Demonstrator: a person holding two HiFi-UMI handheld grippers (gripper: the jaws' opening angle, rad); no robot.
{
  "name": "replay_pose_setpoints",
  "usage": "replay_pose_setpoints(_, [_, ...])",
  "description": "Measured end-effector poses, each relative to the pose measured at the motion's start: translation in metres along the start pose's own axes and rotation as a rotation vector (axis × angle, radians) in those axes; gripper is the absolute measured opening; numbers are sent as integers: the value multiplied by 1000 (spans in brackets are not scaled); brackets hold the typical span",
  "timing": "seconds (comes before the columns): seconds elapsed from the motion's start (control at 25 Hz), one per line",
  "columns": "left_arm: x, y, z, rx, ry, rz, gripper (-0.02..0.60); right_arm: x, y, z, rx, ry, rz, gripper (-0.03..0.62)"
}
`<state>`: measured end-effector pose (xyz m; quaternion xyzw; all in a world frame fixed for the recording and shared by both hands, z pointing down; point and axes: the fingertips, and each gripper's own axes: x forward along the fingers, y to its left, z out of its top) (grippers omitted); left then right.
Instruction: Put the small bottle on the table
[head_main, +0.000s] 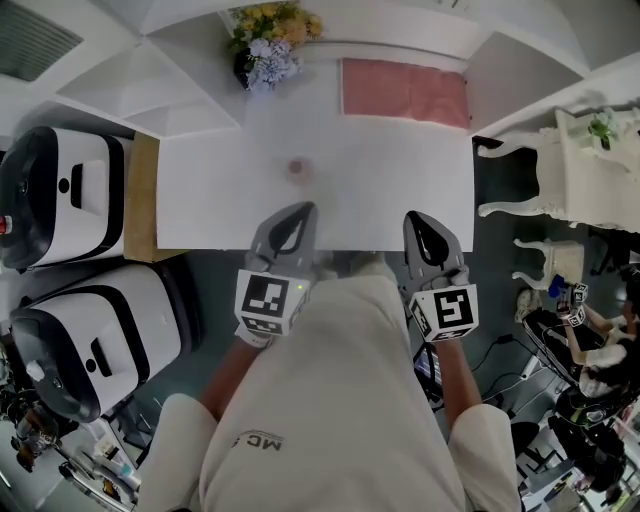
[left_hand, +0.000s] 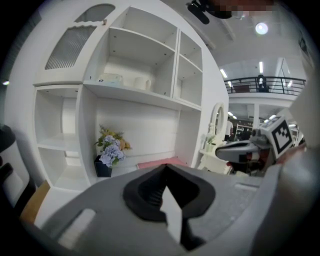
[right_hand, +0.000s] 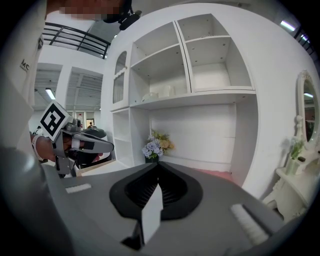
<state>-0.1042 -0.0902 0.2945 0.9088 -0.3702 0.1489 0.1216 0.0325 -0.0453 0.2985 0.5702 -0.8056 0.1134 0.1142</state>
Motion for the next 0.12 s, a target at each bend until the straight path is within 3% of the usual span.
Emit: replay_pose_setpoints(0.12, [4, -2, -1, 5, -4, -7, 0, 0, -4, -2, 3, 0, -6, -12])
